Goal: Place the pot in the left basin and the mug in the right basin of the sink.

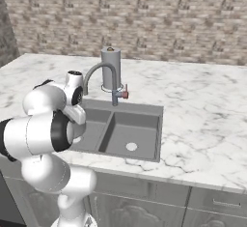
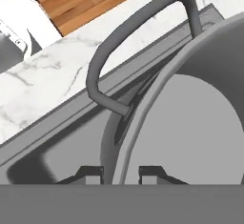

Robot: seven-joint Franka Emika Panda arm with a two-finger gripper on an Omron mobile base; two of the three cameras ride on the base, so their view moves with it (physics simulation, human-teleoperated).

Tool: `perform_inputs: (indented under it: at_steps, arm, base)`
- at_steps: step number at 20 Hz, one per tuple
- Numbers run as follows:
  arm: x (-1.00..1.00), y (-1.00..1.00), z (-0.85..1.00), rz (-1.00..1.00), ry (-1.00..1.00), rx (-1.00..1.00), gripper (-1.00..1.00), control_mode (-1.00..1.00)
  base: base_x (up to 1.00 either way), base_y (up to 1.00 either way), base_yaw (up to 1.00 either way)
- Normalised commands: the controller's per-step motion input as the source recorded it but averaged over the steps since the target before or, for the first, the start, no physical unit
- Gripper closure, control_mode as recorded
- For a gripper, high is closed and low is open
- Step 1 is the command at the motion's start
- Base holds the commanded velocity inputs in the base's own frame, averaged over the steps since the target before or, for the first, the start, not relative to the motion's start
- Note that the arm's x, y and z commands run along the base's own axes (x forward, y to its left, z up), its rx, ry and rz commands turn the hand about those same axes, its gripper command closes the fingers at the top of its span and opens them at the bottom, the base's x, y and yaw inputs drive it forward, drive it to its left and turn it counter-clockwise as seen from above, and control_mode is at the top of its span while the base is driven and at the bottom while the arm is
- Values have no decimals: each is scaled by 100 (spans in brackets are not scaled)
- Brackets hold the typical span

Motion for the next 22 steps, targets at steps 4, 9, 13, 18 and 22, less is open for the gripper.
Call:
perform_inputs:
  at_steps: [4,9,13,18,22]
  arm:
    - [0,0,-9,-18,0,0,100,-100]
    - [0,0,-23,-15,0,0,100,-100]
    - [1,0,-27,-12,0,0,100,-100]
    - [9,0,-16,-10,0,0,100,-100]
    - [5,0,-13,-9,0,0,100,-100]
  base:
    - [0,0,0]
    - [0,0,0]
    - [0,0,0]
    - [0,0,0]
    - [0,0,0]
